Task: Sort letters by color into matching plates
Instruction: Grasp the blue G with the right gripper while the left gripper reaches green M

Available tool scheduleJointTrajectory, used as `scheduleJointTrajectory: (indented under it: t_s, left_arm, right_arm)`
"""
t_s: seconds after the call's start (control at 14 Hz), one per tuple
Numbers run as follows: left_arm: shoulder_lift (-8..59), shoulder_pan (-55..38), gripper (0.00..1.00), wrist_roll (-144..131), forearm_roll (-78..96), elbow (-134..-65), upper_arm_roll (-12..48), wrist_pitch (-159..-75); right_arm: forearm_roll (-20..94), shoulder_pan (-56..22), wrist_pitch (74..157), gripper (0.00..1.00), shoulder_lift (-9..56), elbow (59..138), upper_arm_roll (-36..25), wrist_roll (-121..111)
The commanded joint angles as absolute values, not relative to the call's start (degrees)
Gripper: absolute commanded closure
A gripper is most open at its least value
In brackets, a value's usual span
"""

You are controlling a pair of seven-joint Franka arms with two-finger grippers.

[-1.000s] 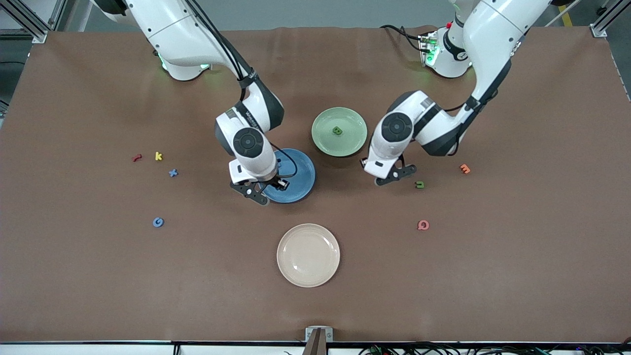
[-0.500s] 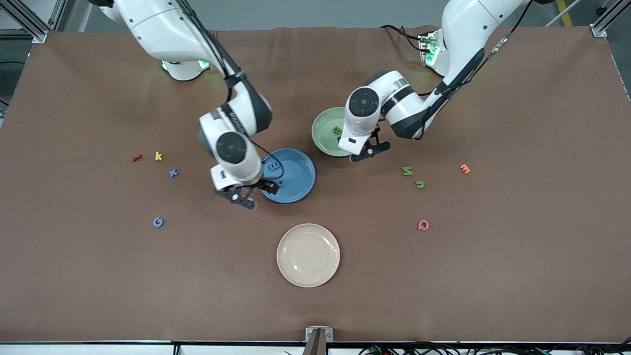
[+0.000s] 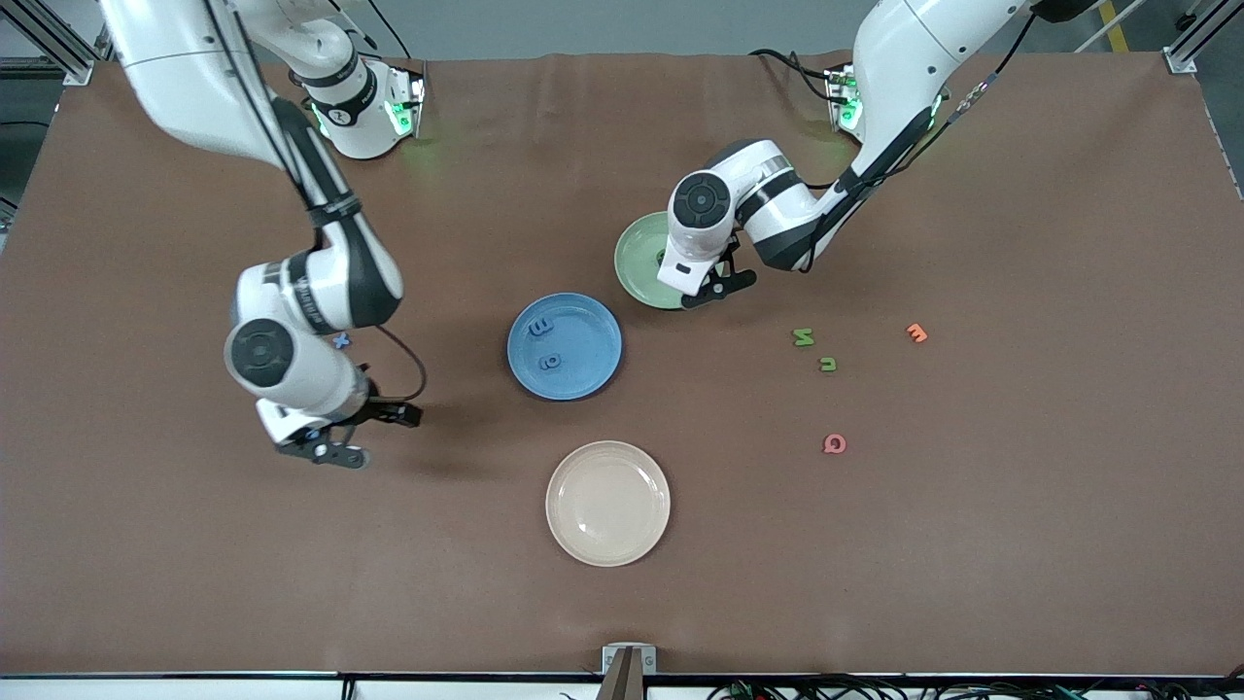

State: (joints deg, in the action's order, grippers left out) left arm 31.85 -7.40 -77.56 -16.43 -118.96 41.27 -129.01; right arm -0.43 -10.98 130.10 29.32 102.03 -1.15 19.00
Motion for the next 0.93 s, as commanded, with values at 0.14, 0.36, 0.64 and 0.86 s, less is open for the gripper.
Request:
scheduleJointTrajectory:
  t_s: [0.14, 0.36, 0.64, 0.86]
  left_arm:
    - [31.64, -7.29, 0.28, -77.96, -15.73, -119.36, 41.66, -130.43]
    - [30.85, -6.25, 0.00, -77.00, -15.73, -119.36, 41.84, -130.43]
    - [28.48, 0.24, 0.00, -70.52, -15.73, -119.00, 44.37, -129.99]
    - [28.39, 8.94, 0.00, -62.51, -15.91, -119.09, 47.98, -129.82]
  right_arm:
    - [-0.97, -2.92, 134.73, 0.14, 30.76, 102.66, 0.09, 4.78]
    - [-0.53, 0.78, 137.80, 0.22, 33.21, 102.74, 0.18, -2.18]
    - [-0.44, 2.19, 141.06, 0.22, 35.85, 103.01, 0.26, -3.78]
    - [0.00, 2.29, 142.55, 0.22, 36.39, 104.32, 0.35, -3.69]
